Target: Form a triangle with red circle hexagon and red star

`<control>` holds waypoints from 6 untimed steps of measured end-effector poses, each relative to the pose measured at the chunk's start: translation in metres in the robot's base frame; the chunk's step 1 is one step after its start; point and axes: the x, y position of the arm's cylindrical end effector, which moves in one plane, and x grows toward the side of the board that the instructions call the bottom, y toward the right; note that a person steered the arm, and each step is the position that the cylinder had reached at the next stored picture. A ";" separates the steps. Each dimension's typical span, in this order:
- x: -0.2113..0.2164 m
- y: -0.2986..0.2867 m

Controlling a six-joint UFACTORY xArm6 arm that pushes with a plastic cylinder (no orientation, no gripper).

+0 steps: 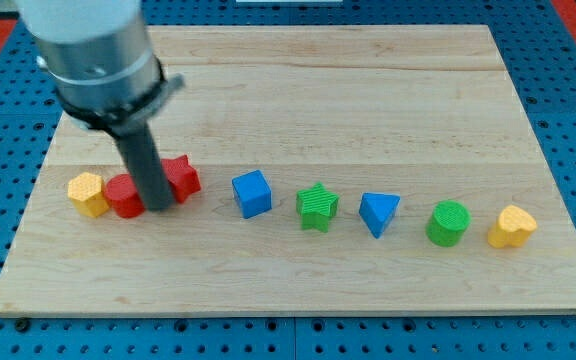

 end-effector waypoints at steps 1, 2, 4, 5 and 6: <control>-0.005 0.002; 0.023 0.005; -0.044 -0.076; -0.062 -0.043; -0.093 -0.010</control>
